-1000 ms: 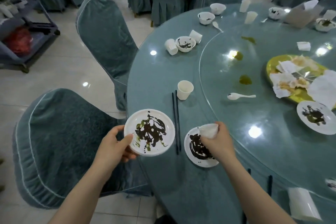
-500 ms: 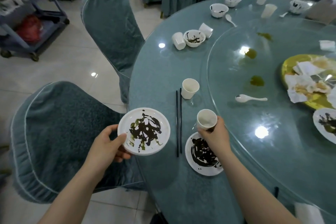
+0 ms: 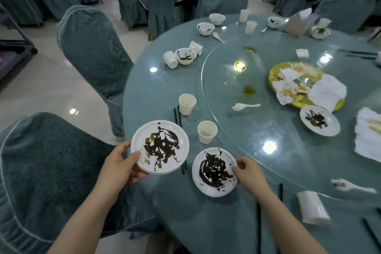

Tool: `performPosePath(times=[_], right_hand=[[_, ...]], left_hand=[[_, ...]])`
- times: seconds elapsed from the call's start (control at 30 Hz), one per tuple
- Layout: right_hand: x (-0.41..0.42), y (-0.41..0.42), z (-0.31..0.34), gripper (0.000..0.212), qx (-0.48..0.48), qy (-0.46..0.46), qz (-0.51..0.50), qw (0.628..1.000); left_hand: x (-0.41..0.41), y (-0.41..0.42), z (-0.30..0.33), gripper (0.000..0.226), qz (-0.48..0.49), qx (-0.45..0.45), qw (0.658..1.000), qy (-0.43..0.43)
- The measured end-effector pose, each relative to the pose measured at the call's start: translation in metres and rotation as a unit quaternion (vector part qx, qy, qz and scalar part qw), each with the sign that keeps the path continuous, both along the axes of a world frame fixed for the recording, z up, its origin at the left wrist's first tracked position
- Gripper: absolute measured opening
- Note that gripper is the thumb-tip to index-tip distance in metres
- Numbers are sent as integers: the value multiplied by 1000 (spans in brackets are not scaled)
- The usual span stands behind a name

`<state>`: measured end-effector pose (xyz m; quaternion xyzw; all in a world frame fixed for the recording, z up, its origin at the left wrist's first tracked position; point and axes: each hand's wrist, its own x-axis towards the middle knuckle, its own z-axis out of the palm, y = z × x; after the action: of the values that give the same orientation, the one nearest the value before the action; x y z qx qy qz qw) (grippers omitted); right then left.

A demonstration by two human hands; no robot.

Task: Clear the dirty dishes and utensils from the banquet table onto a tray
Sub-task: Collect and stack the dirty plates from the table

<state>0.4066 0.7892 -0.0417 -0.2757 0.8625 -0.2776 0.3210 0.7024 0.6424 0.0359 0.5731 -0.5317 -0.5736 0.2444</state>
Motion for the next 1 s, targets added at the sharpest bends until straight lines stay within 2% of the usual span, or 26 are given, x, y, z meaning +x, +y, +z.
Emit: performPosePath(times=[0.07, 0.13, 0.3, 0.53, 0.7, 0.87, 1.0], right_hand=[[4, 11, 14, 12, -49, -39, -60, 996], [6, 19, 30, 14, -93, -40, -115, 988], [20, 29, 71, 11, -204, -127, -245, 939], [78, 29, 117, 9, -226, -153, -240, 932], [111, 27, 126, 8, -252, -135, -243, 927], [138, 37, 122, 21, -205, -182, -224, 935], [143, 45, 116, 24, -227, -171, -245, 927]], left_hand=[[-6, 1, 4, 29, -18, -4, 1000, 10], [-11, 0, 11, 28, -46, -16, 999, 16], [-17, 1, 28, 29, -109, -35, 993, 24], [-17, 14, 44, 26, -216, -31, 975, 53], [-20, 16, 47, 21, -259, -21, 963, 72], [-25, 26, 46, 20, -313, -13, 946, 78], [-32, 32, 47, 19, -355, 14, 931, 77]])
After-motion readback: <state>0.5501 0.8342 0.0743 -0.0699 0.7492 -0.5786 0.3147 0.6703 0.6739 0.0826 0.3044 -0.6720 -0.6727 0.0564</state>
